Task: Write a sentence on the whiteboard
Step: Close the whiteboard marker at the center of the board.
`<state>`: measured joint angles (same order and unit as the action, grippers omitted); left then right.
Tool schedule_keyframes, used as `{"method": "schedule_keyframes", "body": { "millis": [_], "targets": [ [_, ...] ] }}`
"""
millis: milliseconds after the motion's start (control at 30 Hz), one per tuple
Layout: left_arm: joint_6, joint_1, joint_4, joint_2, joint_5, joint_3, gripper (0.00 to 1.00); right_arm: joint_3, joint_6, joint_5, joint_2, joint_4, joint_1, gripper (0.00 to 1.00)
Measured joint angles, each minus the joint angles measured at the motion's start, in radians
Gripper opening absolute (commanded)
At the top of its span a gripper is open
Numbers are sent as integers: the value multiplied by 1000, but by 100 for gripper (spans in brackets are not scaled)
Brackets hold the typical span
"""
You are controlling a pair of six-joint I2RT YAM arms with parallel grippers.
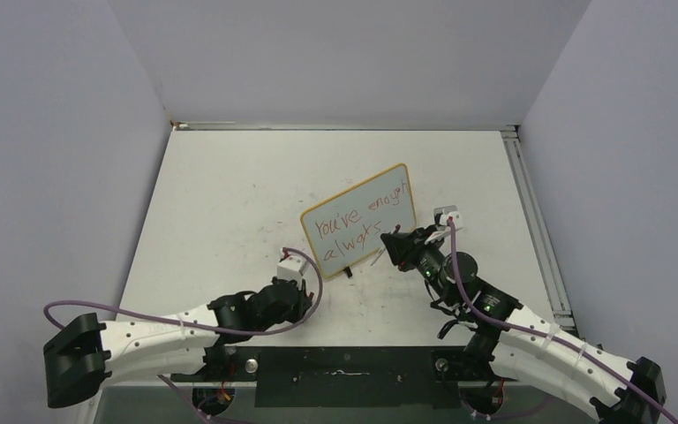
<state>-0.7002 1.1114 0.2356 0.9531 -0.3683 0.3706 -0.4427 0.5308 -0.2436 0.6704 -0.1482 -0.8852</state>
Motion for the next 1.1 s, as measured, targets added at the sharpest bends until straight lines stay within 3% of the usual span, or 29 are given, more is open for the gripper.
{"method": "schedule_keyframes", "body": {
  "millis": [200,533,1100],
  "targets": [
    [90,124,-361,-155,27,-204,0,42,139,71,-11,-13,0,5],
    [172,164,-706,-34,119,-262,0,133,278,143,40,-55,-100,5],
    [208,172,-833,-24,183,-288,0,150,332,97,105,-117,-136,5]
  ]
}}
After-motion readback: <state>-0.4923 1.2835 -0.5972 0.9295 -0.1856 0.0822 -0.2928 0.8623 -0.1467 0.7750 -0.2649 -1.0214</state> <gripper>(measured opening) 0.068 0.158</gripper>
